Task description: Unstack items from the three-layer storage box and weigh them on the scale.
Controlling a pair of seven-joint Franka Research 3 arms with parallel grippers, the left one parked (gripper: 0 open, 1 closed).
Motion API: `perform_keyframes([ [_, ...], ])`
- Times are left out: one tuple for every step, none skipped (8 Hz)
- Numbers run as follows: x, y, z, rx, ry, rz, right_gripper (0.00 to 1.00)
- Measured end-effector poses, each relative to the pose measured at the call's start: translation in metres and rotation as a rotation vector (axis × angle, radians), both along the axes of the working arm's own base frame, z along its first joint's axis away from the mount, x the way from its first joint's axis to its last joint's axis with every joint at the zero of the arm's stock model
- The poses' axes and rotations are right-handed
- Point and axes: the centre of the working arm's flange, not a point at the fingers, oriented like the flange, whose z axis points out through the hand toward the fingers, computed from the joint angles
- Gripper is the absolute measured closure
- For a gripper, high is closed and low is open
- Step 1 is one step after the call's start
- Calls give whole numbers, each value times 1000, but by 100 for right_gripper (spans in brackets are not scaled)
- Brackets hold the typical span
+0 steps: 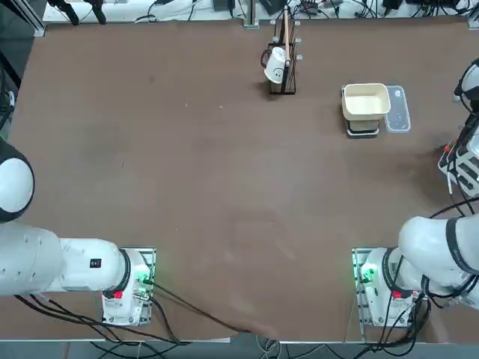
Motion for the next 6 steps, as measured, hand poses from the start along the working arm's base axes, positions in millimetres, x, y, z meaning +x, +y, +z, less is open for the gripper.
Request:
perform_keyframes([
  [0,0,0,-1,0,1,75],
  [0,0,0,-1,0,2,78],
  [0,0,1,-1,-1,2,83],
  [1,0,1,-3,-2,-3,86],
  [1,1,0,-7,-4,-20,87],
  [1,2,0,-11,-2,-31,87],
])
